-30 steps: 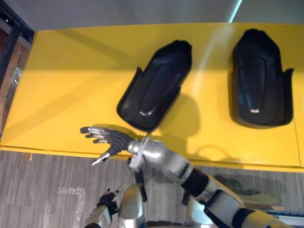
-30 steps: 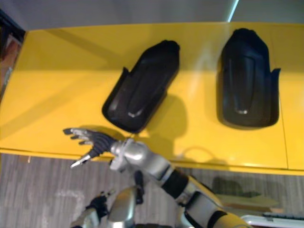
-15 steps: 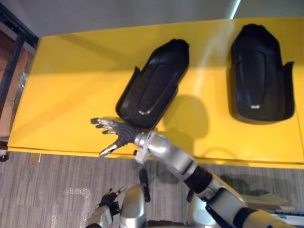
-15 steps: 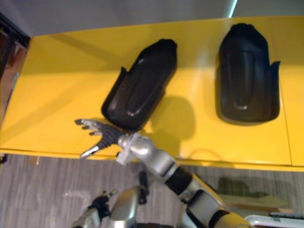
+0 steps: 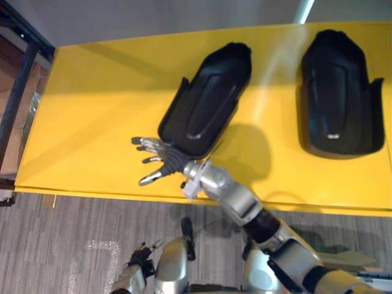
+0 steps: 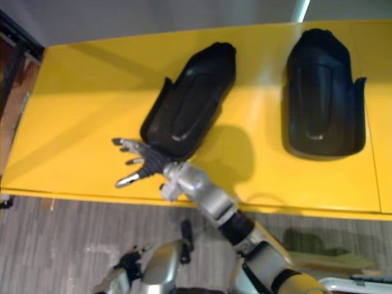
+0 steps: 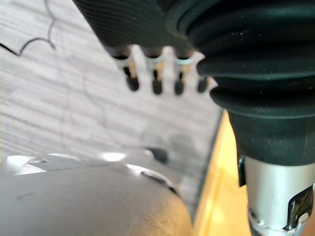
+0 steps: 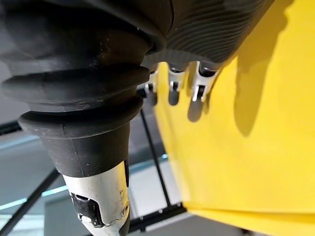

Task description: Walk over and take plastic housings, then place them on the shelf

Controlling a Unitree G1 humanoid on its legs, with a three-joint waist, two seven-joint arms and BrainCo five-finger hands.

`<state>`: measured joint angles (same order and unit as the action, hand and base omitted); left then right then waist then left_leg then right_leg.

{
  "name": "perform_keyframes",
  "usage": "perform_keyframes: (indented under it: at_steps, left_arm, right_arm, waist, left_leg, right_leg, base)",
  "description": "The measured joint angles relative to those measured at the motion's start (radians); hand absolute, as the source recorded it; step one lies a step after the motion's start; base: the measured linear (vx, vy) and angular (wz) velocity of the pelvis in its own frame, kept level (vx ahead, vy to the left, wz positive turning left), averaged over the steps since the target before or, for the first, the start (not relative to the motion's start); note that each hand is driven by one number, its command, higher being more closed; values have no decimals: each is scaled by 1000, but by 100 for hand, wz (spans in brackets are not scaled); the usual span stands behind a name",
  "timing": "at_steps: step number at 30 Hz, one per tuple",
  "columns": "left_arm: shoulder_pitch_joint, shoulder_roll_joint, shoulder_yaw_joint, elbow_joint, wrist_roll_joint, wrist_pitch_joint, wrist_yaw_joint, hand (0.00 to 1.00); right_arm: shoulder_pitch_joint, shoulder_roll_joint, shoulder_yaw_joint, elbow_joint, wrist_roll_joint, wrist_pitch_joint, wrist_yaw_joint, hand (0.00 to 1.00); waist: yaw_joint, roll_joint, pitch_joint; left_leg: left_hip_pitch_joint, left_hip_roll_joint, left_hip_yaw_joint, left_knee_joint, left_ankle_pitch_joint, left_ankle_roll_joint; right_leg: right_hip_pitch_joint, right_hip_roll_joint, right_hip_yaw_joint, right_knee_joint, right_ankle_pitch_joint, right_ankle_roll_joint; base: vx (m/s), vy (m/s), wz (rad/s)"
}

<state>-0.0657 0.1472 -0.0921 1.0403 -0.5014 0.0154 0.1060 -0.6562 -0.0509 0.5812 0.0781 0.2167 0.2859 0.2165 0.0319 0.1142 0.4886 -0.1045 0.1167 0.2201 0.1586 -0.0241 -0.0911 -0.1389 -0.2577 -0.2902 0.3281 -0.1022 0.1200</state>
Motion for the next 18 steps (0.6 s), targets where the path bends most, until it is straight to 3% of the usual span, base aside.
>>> perform_keyframes:
  at_steps: [18]
  left_arm:
    - [5, 2, 3, -3, 0, 8, 0, 0]
  right_arm:
    - [-9, -65, -85, -30, -4, 4, -19, 0]
  waist:
    - [-3, -14, -7]
  left_leg:
    - [18, -5, 3, -14, 9, 5]
  right_leg:
    - [35, 5, -2, -50, 32, 6]
  base:
    - [0, 0, 0]
